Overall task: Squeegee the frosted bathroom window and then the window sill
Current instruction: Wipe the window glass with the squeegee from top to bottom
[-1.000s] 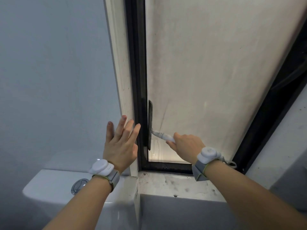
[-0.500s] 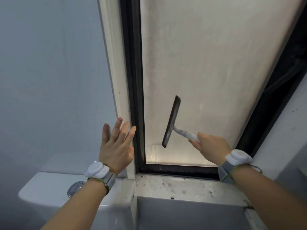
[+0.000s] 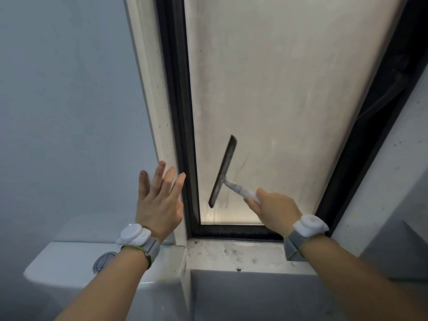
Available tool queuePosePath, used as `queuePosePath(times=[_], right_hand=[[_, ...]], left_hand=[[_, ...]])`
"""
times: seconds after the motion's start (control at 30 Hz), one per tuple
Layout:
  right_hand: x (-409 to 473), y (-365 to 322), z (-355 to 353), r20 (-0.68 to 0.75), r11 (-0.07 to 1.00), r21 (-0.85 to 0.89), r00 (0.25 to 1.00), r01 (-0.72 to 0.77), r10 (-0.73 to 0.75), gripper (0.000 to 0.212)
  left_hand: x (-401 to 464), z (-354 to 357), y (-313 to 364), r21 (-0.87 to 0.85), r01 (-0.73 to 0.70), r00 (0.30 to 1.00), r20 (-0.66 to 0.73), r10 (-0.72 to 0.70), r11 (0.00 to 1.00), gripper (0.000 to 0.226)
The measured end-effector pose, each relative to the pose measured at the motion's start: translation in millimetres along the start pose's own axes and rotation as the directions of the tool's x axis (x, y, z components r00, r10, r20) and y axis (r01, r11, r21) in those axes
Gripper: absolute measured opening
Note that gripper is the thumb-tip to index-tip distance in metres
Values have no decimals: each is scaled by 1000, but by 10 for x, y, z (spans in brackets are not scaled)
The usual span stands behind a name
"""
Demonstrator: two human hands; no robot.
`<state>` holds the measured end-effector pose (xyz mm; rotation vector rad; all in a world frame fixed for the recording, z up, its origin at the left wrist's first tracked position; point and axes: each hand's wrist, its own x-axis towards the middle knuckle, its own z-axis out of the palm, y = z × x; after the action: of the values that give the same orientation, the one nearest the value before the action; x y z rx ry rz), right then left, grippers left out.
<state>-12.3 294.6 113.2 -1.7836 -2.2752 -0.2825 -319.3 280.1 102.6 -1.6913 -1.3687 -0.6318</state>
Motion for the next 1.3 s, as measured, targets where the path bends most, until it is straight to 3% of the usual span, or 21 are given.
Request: queuePosePath(times=[0.27, 0.47, 0.67, 0.83, 1.03, 1.3], right_hand=[[304, -160, -2, -28, 999, 30, 999, -24, 25, 48], [224, 227, 12, -14, 999, -7, 999, -38, 38, 49], [49, 749, -3, -10, 998, 15, 998, -68, 69, 48], [-120, 1147, -7, -2, 990, 33, 990, -139, 139, 49], [-253, 1347, 4, 20, 981, 55, 982, -187, 186, 48], [-194, 992, 4, -6, 979, 147, 990, -138, 141, 49]], left_hand=[[35, -124, 104, -28, 38, 999, 37, -36, 999, 57], [53, -302, 558, -127, -14, 989, 144, 33, 992, 43], [45, -296, 664, -289, -35, 980, 178, 89, 957, 48], [189, -255, 683, -322, 205, 930, 360, -81, 924, 64], [406, -234, 690, -259, 356, 848, 494, -193, 898, 77], [397, -209, 711, -224, 368, 820, 535, -202, 902, 80]])
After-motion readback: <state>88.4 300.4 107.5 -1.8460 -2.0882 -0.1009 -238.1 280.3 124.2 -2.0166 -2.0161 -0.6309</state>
